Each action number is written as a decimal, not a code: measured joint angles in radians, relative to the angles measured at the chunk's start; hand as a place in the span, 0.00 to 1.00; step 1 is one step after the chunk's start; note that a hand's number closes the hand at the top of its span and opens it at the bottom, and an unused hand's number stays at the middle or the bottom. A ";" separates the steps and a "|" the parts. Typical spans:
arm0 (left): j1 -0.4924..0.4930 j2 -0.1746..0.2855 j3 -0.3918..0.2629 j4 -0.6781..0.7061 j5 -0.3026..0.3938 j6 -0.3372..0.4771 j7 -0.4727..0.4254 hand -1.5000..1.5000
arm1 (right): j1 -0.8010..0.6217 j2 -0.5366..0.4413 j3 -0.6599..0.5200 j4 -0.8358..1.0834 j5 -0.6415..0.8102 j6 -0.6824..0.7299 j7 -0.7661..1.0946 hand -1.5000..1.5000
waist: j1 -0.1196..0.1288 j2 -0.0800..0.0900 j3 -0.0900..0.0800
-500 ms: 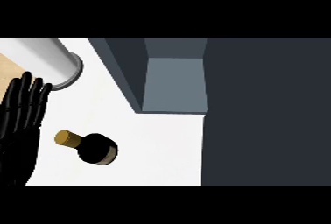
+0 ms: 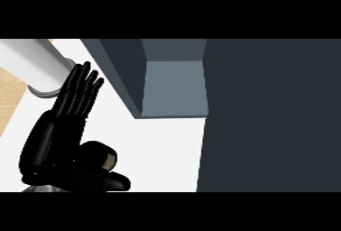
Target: Pick up the wine, place it into the cabinet and close the cabinet
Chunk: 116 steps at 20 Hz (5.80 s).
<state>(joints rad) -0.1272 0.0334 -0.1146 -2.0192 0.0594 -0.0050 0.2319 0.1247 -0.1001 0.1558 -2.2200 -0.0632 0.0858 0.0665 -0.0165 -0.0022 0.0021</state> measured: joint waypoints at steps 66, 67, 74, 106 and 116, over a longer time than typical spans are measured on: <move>-0.040 0.192 0.030 -0.420 -0.125 0.311 0.673 0.00 | 0.078 -0.069 0.180 -0.303 -0.025 -0.050 0.345 0.00 | 0.010 -0.003 -0.004; -0.012 0.189 0.033 -0.426 -0.114 0.303 0.657 0.00 | 0.079 -0.067 0.191 -0.304 -0.023 -0.054 0.344 0.00 | 0.010 -0.003 -0.004; 0.113 0.183 0.145 -0.375 0.032 0.212 0.504 0.00 | 0.061 -0.063 0.212 -0.303 -0.018 -0.076 0.360 0.00 | 0.009 -0.002 -0.004; 0.251 0.139 0.283 0.363 0.090 -0.086 -0.162 0.00 | 0.020 -0.097 0.209 -0.308 -0.007 -0.115 0.392 0.00 | -0.004 -0.001 -0.003; 0.209 0.109 0.265 0.557 0.052 -0.113 -0.287 0.00 | 0.006 -0.097 0.216 -0.307 -0.003 -0.127 0.395 0.00 | -0.001 -0.001 -0.003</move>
<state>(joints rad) 0.0822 0.1422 0.1502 -1.4624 0.1112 -0.1183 -0.0555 0.1308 -0.1976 0.3713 -2.5266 -0.0662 -0.0413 0.4611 -0.0170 -0.0031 -0.0009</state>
